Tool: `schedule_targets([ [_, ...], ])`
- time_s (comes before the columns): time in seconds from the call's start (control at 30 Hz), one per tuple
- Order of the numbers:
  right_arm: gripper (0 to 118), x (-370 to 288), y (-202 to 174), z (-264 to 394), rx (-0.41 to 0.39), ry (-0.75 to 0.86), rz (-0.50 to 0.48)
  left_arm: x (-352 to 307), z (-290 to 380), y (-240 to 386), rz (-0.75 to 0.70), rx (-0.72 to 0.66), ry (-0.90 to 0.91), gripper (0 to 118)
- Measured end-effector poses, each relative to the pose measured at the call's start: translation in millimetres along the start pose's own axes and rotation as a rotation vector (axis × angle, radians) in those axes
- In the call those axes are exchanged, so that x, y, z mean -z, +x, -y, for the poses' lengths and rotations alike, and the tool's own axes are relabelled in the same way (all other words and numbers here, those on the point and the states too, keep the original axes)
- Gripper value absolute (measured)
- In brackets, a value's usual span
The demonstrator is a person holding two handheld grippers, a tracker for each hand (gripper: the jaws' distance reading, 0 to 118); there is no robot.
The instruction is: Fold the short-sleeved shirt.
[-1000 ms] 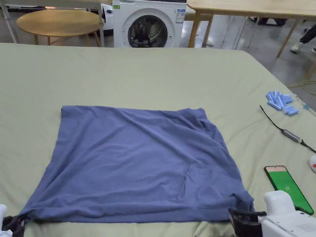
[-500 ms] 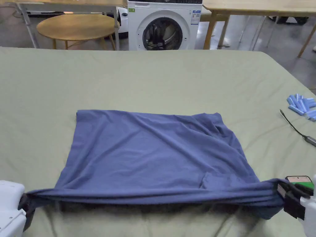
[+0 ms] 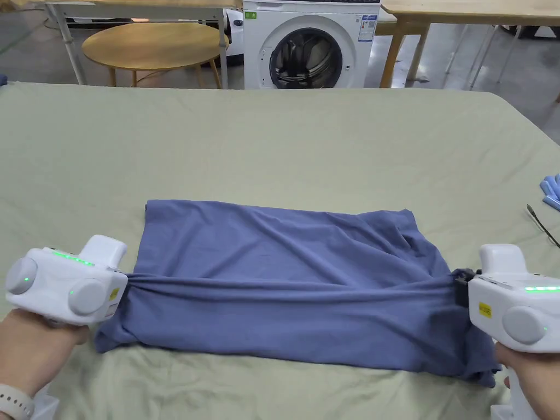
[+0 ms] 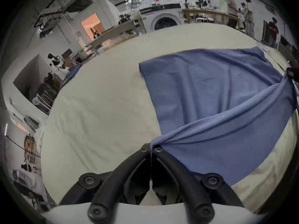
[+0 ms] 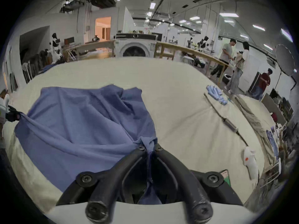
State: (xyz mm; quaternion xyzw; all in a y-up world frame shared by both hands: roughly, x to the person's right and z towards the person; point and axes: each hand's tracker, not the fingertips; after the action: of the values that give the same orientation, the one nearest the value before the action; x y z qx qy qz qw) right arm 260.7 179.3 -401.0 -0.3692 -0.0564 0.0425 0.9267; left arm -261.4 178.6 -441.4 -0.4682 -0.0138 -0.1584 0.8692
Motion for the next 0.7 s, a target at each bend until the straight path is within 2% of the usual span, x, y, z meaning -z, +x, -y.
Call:
schedule_targets([
  [0.07,3,-2.3,-1.2,5.5,0.000,0.002,0.002,-6.0,3.0,3.8,-0.010,0.012,0.020,0],
  [0.1,11,-5.3,2.9,6.7,0.008,0.000,-0.002,-14.6,6.8,3.2,-0.009,-0.001,0.077,21],
  [0.13,32,-11.2,5.8,8.6,0.022,0.004,-0.016,-23.4,10.7,2.6,0.010,-0.023,0.119,53],
  [0.17,63,-22.5,8.4,10.6,0.054,0.011,-0.067,-34.9,15.3,2.0,0.009,-0.042,0.137,85],
  [0.2,99,-35.5,9.3,12.5,0.069,0.024,-0.093,-49.0,21.7,4.8,0.006,-0.045,0.160,101],
  [0.23,107,-48.0,9.0,14.3,0.081,0.045,-0.102,-63.1,28.1,8.4,-0.003,-0.043,0.203,101],
  [0.33,107,-105.1,-4.4,29.4,0.107,0.231,-0.162,-116.1,55.4,25.9,0.018,-0.074,0.397,101],
  [0.43,107,-158.0,-26.9,55.0,0.096,0.409,-0.209,-164.1,96.1,50.0,0.030,-0.142,0.601,101],
  [0.53,107,-197.2,-51.3,80.9,0.074,0.534,-0.157,-195.9,133.3,70.0,0.009,-0.215,0.713,101],
  [0.57,106,-208.3,-56.8,89.3,0.072,0.561,-0.155,-195.0,145.7,70.6,-0.011,-0.225,0.695,100],
  [0.6,100,-216.4,-60.5,95.6,0.072,0.567,-0.165,-199.8,156.3,73.3,-0.009,-0.226,0.696,89],
  [0.63,84,-219.0,-63.9,99.4,0.070,0.563,-0.177,-203.3,164.0,74.4,-0.004,-0.232,0.699,62],
  [0.67,48,-225.1,-68.2,101.6,0.052,0.554,-0.172,-205.3,169.5,74.6,-0.002,-0.244,0.680,18],
  [0.7,0,-226.2,-75.3,104.4,0.034,0.542,-0.137,-198.6,174.7,73.8,-0.014,-0.252,0.624,0],
])
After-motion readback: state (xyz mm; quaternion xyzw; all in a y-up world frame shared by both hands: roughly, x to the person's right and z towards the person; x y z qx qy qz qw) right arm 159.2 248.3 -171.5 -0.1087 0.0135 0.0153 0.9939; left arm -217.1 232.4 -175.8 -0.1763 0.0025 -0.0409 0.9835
